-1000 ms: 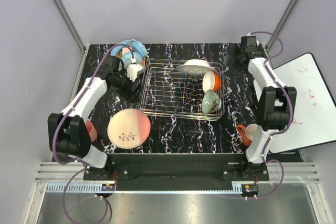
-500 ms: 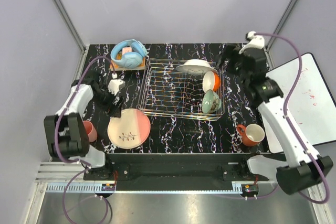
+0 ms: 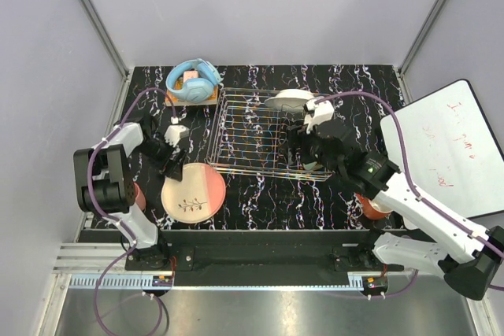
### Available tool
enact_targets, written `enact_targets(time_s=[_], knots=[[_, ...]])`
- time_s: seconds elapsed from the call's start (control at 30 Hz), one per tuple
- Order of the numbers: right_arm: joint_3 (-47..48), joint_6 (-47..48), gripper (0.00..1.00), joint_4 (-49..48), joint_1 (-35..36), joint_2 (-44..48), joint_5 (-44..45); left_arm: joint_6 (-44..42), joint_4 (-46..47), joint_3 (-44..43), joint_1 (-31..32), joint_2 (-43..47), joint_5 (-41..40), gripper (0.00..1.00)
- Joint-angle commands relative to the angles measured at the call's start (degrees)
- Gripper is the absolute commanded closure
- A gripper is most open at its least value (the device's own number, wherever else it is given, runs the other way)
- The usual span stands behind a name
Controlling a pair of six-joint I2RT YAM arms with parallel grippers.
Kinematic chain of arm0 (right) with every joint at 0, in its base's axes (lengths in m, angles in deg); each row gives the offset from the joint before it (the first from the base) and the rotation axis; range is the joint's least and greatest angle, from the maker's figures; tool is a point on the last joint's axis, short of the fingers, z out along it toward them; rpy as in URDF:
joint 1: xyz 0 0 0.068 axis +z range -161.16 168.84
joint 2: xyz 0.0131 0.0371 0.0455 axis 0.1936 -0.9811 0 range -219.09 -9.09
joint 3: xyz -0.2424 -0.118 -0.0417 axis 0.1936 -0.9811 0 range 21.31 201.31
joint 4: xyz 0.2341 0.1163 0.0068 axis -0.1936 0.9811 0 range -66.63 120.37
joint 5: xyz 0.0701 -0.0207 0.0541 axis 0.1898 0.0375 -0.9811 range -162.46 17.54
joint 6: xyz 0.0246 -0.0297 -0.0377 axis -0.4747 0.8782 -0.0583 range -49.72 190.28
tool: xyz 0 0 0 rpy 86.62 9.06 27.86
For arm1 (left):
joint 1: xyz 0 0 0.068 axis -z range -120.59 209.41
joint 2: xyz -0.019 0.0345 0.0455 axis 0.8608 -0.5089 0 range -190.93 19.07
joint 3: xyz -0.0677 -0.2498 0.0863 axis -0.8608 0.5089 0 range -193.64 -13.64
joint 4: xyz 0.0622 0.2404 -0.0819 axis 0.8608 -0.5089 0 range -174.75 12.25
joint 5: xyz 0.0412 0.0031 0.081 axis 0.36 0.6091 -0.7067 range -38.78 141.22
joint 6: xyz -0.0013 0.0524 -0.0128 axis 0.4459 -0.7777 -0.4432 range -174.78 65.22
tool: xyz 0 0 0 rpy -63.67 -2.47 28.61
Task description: Load the mixed dishes into the dish rack
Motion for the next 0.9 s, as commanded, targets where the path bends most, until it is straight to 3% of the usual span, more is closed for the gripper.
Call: enact_targets(time_s=[0.0, 0.17, 0.37, 0.73, 0.87], knots=[[-0.62, 1.02, 0.21, -1.85, 3.78, 3.27, 0.09, -1.91, 3.13, 0.3, 0.01, -1.88, 0.54, 0.01], [-2.02, 1.37, 0.2, -1.77, 6.95, 4.77, -2.72, -2.27, 4.63, 1.19, 0.01, -3.37, 0.54, 0.05], [-3.17, 0.58, 0.18, -2.82, 8.18, 2.84, -6.51, -3.84, 4.63, 2.41, 0.09, -4.17, 0.28, 0.33], [-6.24, -0.21, 0.17, -2.47, 8.27, 2.13, -8.27, -6.31, 3.4, 6.2, 5.19, -3.2, -1.92, 0.34], [-6.68, -0.13, 0.17, -1.86, 8.36, 2.22, -8.09, -6.05, 3.31, 6.37, 5.63, -3.82, -2.01, 0.39]])
